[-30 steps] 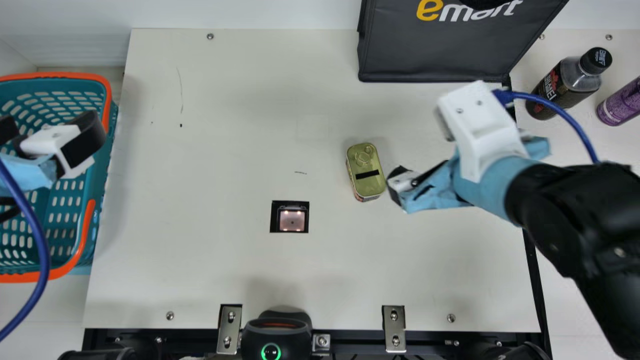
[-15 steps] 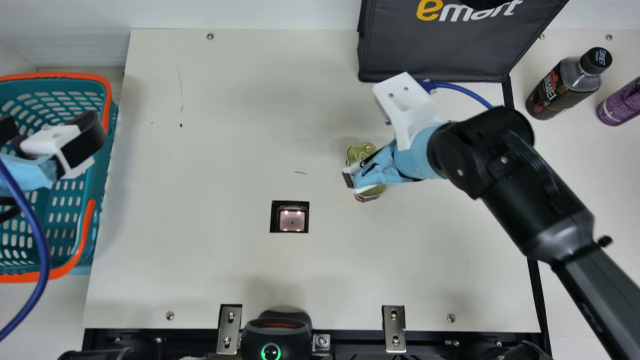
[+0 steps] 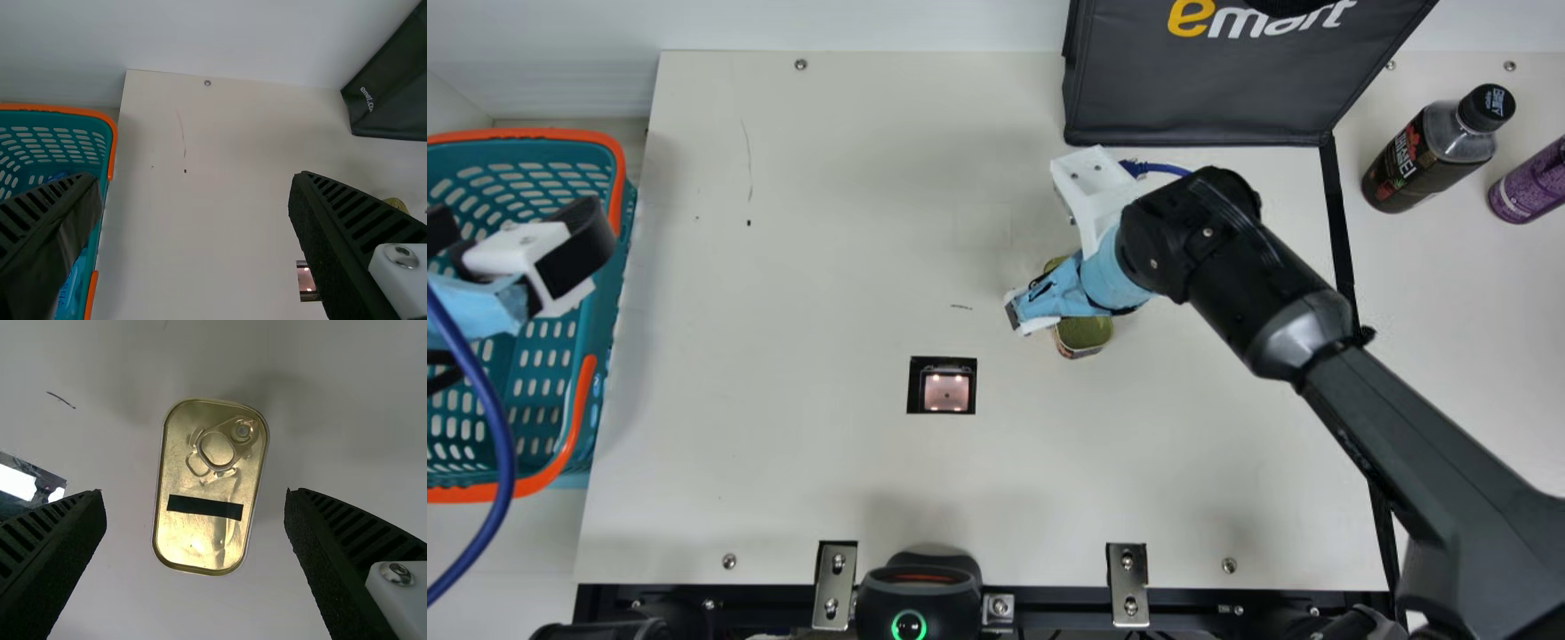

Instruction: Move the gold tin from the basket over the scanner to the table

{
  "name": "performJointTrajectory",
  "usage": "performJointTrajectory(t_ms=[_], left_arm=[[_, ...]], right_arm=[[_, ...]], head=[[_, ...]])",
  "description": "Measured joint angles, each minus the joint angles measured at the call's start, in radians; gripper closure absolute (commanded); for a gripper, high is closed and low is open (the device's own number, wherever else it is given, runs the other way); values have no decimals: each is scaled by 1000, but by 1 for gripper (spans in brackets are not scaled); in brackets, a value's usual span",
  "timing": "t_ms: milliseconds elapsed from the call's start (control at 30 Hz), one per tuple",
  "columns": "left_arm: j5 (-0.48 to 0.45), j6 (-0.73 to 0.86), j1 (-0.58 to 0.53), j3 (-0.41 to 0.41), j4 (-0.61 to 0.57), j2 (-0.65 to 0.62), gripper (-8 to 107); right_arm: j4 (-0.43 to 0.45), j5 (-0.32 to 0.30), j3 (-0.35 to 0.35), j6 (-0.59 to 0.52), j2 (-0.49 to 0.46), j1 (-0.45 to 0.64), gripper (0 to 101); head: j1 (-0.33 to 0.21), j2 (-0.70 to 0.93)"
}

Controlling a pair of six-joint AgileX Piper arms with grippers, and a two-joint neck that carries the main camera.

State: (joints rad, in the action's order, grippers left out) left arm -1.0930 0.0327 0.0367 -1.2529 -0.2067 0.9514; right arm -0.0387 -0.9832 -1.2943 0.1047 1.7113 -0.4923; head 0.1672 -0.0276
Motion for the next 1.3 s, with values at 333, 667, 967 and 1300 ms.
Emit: performJointTrajectory(t_ms=[333,667,967,1300], left_arm=[[0,0,0,0,0,0,9],[0,0,0,0,0,0,9],[0,0,0,0,0,0,9],[0,0,0,0,0,0,9]], right_arm=[[-7,11,0,6,71,-2,6],[-10,16,7,12,99,1,26],[-3,19,11,21,102,1,87],[13,10,19,28,21,-2,101]], head=[[2,0],[2,0],[2,0],[0,0]])
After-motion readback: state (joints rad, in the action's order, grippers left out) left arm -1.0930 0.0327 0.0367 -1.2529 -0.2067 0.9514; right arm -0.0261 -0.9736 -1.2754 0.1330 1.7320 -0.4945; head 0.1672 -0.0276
